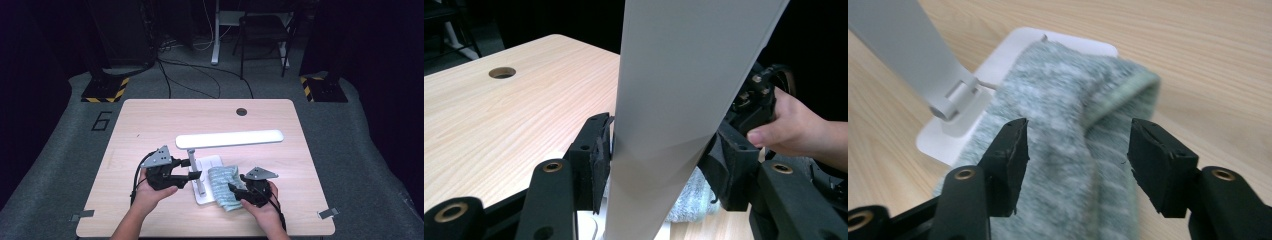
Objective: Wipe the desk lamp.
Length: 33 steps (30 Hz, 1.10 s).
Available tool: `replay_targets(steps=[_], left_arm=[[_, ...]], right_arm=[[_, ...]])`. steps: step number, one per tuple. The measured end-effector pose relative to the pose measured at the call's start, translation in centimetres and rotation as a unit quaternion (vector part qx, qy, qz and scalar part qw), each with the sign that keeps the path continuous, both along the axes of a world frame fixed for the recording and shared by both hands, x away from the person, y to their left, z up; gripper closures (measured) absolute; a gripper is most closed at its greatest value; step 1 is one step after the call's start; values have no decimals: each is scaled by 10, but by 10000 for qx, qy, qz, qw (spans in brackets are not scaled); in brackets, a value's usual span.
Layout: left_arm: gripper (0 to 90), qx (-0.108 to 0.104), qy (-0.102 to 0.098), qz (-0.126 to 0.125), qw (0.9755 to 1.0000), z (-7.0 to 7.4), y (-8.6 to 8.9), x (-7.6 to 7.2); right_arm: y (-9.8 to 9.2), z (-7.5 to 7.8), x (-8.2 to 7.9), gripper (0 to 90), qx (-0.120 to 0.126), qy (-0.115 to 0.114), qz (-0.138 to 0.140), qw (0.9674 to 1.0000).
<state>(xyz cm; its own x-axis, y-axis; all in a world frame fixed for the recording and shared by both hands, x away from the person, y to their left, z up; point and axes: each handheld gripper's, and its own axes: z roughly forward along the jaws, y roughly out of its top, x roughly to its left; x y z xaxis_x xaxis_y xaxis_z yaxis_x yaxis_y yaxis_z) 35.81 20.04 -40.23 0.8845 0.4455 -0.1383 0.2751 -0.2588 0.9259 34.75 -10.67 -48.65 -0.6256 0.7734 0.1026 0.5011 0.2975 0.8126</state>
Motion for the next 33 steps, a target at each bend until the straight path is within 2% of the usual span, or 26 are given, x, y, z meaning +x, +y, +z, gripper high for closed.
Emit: replay_targets(steps=[4, 5, 6, 9, 10, 11, 13, 18, 20, 21, 24, 28, 30, 31, 33], left_arm=[[484, 54, -30, -5, 10000, 1, 0, 0], [482, 83, -44, 8, 10000, 2, 1, 0], [481, 83, -44, 8, 10000, 2, 1, 0], [477, 67, -34, 33, 10000, 3, 1, -1], [474, 75, -43, 27, 10000, 4, 2, -1], [468, 65, -47, 34, 10000, 4, 2, -1], [463, 100, -76, 20, 9999, 5, 3, -1], [445, 65, -83, 21, 9999, 5, 3, -1], [444, 19, -90, 49, 9999, 7, 4, -2], [443, -2, -86, 85, 9999, 7, 5, -3], [451, 28, -105, 58, 9999, 8, 5, -3], [500, 23, -98, 26, 9999, 8, 4, -3], [502, 37, -116, 16, 9999, 7, 5, -2], [503, 37, -116, 16, 9999, 7, 5, -2], [505, 43, -132, 33, 9999, 7, 5, -2]], right_arm=[[8, -1, 1, 362, 9, -56, 65, 10000], [14, -4, 2, 354, -55, 40, 100, 9999], [14, -4, 2, 354, -55, 40, 100, 9999], [19, -14, 7, 342, -308, 101, 77, 9994], [19, -16, 9, 337, -260, 149, 42, 9995], [18, -21, 12, 328, -144, 343, 46, 9993], [15, -25, 15, 344, 53, 472, 74, 9988], [13, -29, 16, 357, 184, 560, 120, 9982], [14, -30, 16, 390, 233, 624, 141, 9977], [15, -29, 14, 425, 223, 586, 172, 9979], [17, -29, 12, 457, 184, 537, 188, 9982], [20, -27, 10, 506, 116, 464, 211, 9986], [21, -25, 8, 569, -20, 392, 304, 9988], [21, -25, 8, 569, -20, 392, 304, 9988], [25, -24, 6, 643, -119, 248, 332, 9991]])
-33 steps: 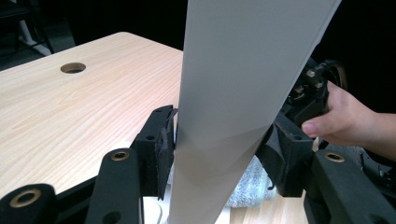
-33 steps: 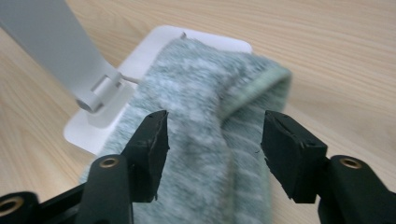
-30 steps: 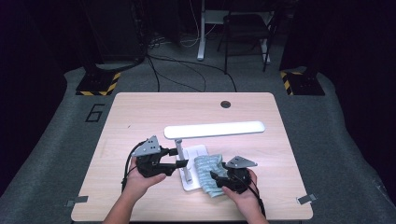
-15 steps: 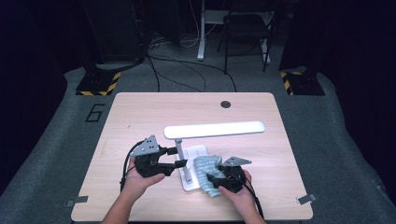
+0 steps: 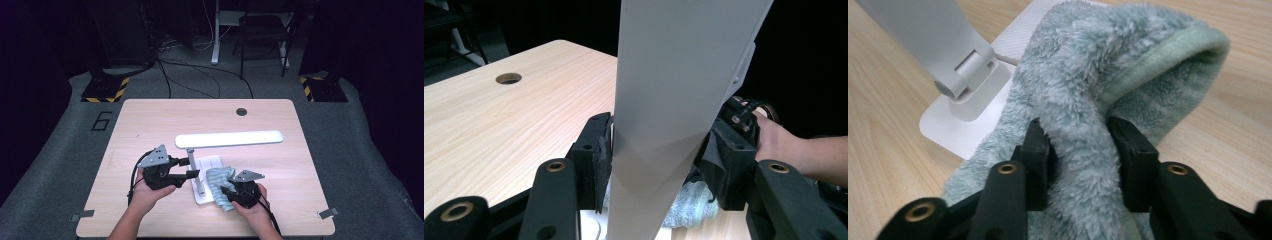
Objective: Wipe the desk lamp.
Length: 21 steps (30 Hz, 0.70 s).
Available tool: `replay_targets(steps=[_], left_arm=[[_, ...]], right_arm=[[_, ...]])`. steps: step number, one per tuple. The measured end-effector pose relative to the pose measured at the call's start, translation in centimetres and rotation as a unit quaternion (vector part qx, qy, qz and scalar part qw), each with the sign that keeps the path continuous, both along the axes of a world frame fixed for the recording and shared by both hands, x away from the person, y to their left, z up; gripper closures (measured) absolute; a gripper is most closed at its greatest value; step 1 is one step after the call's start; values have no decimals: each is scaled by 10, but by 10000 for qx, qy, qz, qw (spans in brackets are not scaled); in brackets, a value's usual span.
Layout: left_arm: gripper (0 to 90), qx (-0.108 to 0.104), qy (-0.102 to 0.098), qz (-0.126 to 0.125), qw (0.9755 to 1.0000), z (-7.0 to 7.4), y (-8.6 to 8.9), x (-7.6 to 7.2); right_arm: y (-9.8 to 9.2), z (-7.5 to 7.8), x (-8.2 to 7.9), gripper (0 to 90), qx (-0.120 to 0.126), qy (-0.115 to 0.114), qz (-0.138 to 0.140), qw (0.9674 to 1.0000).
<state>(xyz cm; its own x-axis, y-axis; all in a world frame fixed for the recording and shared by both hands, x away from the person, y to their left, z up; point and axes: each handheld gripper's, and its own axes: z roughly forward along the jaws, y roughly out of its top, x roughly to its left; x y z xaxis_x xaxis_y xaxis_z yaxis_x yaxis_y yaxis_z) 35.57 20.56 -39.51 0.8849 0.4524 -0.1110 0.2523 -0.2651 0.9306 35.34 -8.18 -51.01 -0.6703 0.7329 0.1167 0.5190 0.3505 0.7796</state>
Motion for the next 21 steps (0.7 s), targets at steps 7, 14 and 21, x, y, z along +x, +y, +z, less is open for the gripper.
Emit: replay_targets(steps=[7, 14, 21], left_arm=[[508, -11, -35, 5, 10000, -1, 0, -1], [510, -110, -32, -228, 9997, -3, -3, 3], [512, -36, -105, -328, 9994, -1, -7, 7]], right_arm=[[-2, 2, 1, 698, 19, 3, 52, 10000], [-4, 24, -5, 713, 299, -165, 73, 9994], [-4, 43, -9, 711, 932, -361, 50, 9950]])
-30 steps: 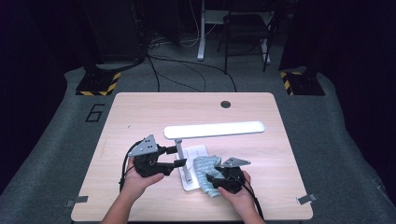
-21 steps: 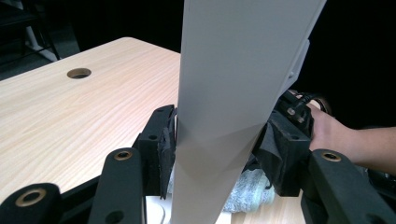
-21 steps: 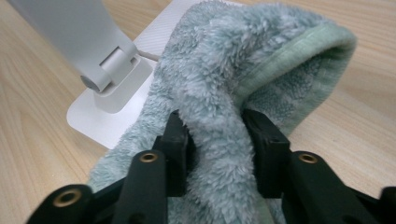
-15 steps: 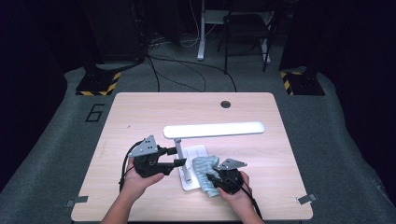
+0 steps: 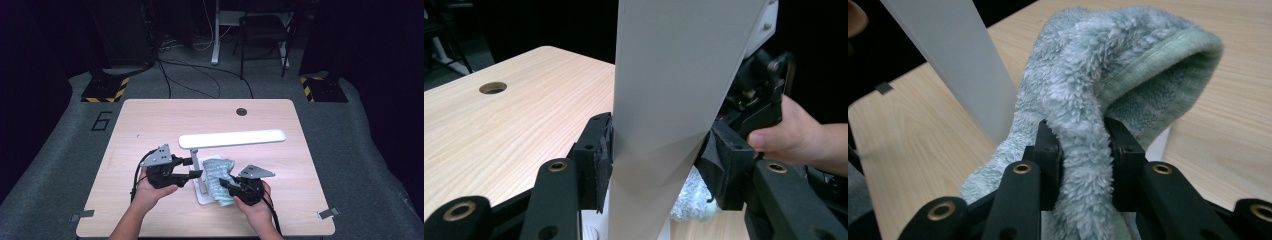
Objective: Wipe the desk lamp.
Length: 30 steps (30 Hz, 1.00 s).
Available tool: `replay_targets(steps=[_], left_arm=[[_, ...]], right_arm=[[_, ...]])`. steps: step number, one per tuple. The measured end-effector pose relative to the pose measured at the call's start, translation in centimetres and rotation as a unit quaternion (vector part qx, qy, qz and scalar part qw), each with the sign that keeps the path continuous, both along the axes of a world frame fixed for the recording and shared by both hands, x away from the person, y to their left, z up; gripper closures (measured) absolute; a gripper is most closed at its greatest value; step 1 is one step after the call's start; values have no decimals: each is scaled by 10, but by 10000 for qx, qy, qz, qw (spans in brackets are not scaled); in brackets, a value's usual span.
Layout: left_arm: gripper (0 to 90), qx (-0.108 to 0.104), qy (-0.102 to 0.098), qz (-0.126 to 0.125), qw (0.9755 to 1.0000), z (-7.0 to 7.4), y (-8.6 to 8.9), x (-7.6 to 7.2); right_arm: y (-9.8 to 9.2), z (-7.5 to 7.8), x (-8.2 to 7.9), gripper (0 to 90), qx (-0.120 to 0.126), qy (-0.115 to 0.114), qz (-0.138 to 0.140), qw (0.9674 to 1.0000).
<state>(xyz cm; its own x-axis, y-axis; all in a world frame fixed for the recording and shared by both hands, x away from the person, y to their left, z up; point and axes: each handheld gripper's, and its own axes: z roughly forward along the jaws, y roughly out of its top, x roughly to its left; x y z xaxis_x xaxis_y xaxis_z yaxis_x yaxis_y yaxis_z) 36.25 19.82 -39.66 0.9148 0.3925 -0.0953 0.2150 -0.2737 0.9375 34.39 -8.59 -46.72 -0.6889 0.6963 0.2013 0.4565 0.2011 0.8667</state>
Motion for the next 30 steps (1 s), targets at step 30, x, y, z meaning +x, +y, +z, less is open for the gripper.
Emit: replay_targets(steps=[30], left_arm=[[590, 233, 153, 929, 9953, 3, 15, -22]], right_arm=[[35, -40, 20, 657, -921, 216, 28, 9955]])
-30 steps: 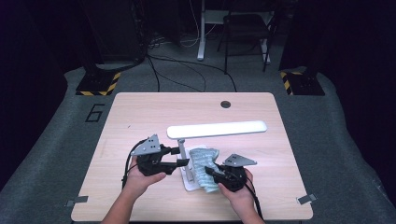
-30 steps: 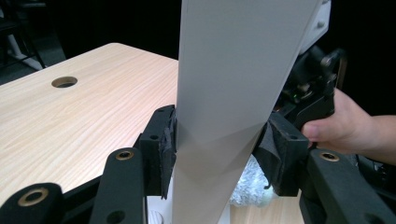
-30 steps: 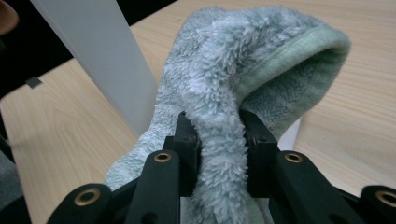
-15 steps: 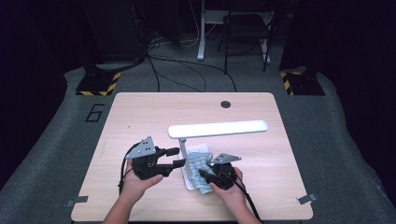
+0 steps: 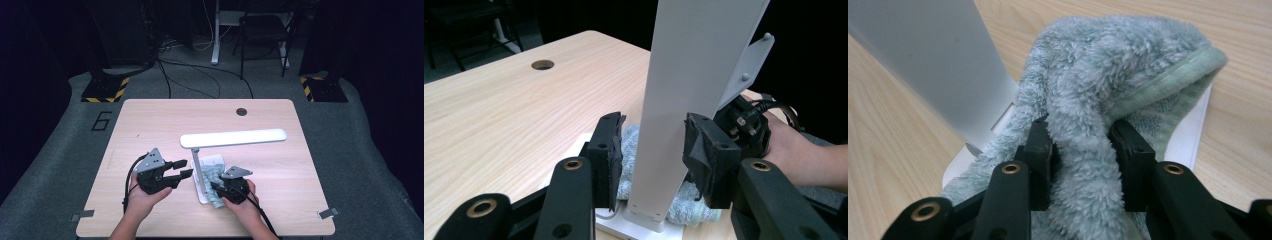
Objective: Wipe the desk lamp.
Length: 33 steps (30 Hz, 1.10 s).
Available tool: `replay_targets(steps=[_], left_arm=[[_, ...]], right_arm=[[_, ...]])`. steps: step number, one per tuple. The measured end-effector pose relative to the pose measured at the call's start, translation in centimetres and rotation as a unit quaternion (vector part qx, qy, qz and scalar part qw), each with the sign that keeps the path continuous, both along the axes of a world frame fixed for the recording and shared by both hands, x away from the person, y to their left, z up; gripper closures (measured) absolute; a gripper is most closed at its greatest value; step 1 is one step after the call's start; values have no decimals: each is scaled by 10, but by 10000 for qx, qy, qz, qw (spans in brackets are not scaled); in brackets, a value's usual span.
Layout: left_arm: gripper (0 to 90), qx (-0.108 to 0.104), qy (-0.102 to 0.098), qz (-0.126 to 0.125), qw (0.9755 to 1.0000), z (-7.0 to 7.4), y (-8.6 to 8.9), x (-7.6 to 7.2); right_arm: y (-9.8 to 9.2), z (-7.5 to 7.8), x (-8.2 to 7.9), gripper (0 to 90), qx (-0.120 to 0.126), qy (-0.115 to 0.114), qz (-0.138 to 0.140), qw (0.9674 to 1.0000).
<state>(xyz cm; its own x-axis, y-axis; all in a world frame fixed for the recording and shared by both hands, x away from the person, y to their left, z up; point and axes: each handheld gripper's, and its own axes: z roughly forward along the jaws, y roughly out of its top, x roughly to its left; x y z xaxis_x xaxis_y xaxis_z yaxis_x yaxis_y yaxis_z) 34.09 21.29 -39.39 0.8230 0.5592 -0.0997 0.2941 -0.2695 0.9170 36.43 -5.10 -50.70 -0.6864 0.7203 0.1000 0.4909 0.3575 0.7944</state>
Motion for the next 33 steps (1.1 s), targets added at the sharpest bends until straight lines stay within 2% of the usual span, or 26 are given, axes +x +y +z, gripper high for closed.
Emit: replay_targets(steps=[1, 4, 5, 10, 12, 13, 15, 18, 21, 26, 27, 28, 31, 32, 33], left_arm=[[590, 26, 4, 6, 10000, -1, -1, 0], [590, 41, 20, 33, 10000, -2, -3, 1], [590, 46, 38, 35, 10000, -2, -3, 1], [593, 79, 98, 96, 9999, -3, -3, 2], [594, 103, 89, 114, 9998, -3, -3, 1], [593, 114, 90, 108, 9998, -3, -3, 1], [594, 117, 84, 110, 9998, -3, -2, 1], [596, 126, 86, 99, 9998, -3, -2, 1], [598, 142, 91, 99, 9998, -4, -3, 1], [598, 161, 86, 85, 9998, -5, -2, 1], [598, 152, 69, 102, 9998, -5, -3, 1], [598, 152, 71, 103, 9998, -5, -3, 1], [598, 163, 83, 87, 9998, -5, -3, 1], [598, 156, 65, 105, 9998, -5, -3, 1], [598, 160, 66, 103, 9998, -5, -3, 1]], right_arm=[[-1, 0, 2, 684, 130, 103, -21, 9999], [-3, 1, 3, 710, 258, 184, -10, 9995], [-3, 2, 3, 731, 329, 276, 25, 9991], [0, 4, 1, 744, 310, 287, 75, 9991], [1, 7, 1, 744, 397, 360, 67, 9985], [1, 8, 1, 743, 489, 456, 72, 9977], [1, 9, 2, 744, 530, 493, 88, 9973], [1, 17, 1, 743, 816, 606, 107, 9948], [0, 24, 0, 743, 963, 586, 129, 9935], [0, 34, -1, 744, 1077, 532, 196, 9926], [-2, 41, -1, 744, 1207, 500, 233, 9912], [-2, 41, -1, 744, 1207, 500, 233, 9912], [-2, 53, -3, 743, 1434, 418, 204, 9886], [-2, 53, -3, 743, 1434, 418, 204, 9886], [-2, 57, -5, 741, 1381, 305, 236, 9897]])
